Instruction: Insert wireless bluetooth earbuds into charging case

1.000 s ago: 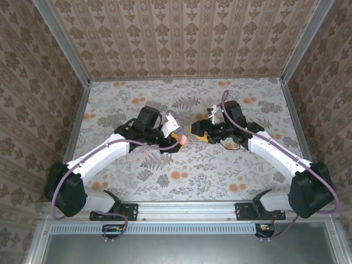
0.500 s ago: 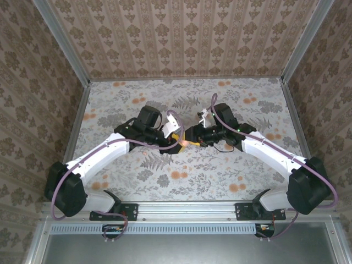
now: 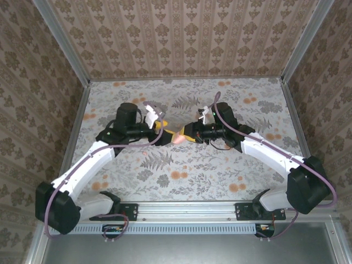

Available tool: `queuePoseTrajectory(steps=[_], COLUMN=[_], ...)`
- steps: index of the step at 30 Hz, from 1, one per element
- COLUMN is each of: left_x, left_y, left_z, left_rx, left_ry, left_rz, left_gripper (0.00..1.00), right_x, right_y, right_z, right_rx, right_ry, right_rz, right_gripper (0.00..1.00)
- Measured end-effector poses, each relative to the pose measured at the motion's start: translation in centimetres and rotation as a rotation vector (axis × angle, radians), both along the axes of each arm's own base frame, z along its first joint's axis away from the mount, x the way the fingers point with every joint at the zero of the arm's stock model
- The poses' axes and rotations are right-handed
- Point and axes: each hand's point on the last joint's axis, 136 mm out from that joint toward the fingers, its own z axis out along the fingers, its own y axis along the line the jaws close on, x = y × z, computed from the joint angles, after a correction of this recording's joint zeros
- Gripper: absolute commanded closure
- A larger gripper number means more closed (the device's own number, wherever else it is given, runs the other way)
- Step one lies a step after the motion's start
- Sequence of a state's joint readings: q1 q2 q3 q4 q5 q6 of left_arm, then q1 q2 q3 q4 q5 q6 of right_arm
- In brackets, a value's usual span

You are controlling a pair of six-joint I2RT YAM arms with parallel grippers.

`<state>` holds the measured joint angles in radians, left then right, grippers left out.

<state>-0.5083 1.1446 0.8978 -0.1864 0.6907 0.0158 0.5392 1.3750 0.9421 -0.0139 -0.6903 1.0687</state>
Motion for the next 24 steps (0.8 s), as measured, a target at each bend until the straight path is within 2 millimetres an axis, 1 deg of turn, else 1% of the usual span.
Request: queuePoseTrajectory(steps=[3,6,9,13,16,21,24], left_x=[-0.3,-1.1,-2.2,-3.6,-3.1,-2.1,-1.7], left_y=[1.3,1.8,1.1,-1.1,-1.7,-2.2,-2.3], left_z=[0.8,1.0,0.9,1.4,2.2,3.0,3.0], left_rx=[-0.088,-0.169,-0.215,-0.253,-0.294,-0.35,-0.366], left_ry=[-0.022,-0.053,-0.078,-0.129,-0.173,-0.202,-0.192], left_rz=[0.02,0.001,-0.054,-0.144,-0.152,-0.14,-0.134], left_gripper=[0.26,0.26,0.26,0.27,0.27,0.27,0.27], right_x=[0.6,1.3,1.5,1.8,1.8,1.6,1.3], right_y=[-0.1,-0.2,-0.2,0.0,0.0,-0.3,-0.4], right_z=[0.4,1.0,1.7,2.6,3.1,4.4,5.6], right_rx=[0.047,0.088,0.119,0.157,0.179,0.211,0.236], right_ry=[0.026,0.047,0.059,0.076,0.09,0.097,0.083], right_rz=[-0.036,-0.067,-0.076,-0.091,-0.1,-0.118,-0.12], right_gripper=[0.83,0.82,0.82,0.82,0.82,0.82,0.82])
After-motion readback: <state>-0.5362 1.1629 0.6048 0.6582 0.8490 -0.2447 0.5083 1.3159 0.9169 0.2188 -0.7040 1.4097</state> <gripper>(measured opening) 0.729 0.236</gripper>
